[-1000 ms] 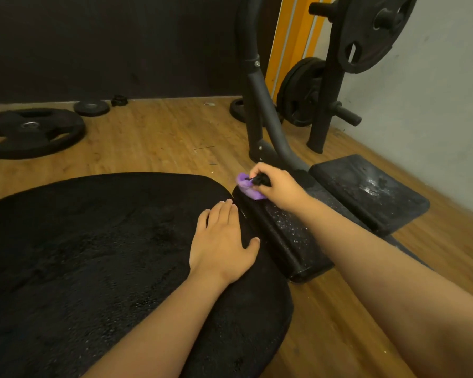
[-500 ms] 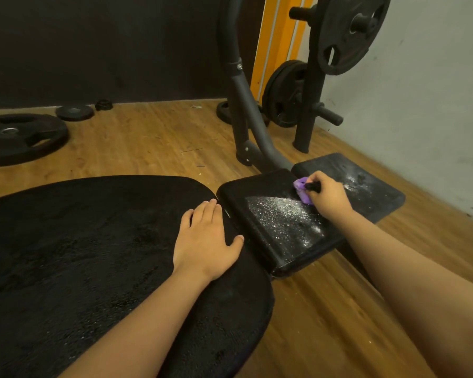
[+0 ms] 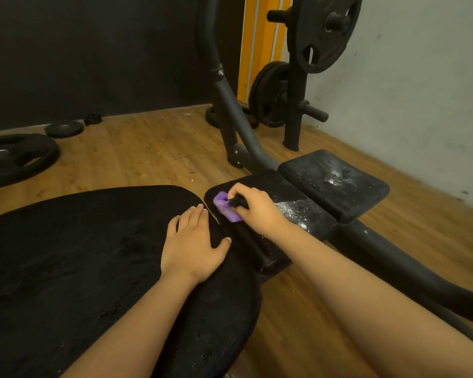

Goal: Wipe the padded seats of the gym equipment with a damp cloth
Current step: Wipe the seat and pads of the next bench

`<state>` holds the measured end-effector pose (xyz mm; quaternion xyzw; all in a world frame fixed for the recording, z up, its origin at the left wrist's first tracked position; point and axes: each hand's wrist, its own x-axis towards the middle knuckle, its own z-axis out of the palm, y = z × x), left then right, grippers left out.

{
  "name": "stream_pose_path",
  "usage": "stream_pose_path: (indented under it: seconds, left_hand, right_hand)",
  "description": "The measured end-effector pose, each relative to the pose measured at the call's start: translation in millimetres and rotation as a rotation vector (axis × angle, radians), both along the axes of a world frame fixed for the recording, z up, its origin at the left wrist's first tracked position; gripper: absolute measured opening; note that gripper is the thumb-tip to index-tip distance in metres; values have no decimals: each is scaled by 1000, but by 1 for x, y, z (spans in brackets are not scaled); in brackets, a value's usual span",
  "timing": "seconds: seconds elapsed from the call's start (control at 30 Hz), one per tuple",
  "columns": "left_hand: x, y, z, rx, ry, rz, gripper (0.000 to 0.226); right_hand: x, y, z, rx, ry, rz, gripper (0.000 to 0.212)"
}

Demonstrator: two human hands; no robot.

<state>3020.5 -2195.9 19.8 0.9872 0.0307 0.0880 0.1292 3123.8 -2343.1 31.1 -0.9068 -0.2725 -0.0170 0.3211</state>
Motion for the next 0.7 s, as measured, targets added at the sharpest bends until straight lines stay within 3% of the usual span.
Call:
stream_pose_path:
  seconds: [0.33, 0.7]
  left_hand:
    - [1, 1, -3, 18, 1, 0, 80]
    - [4, 0, -4, 33, 1, 2, 81]
  right_hand:
    - [35, -136, 2, -66, 5, -529, 9]
    - [1, -71, 3, -54, -43, -377, 13]
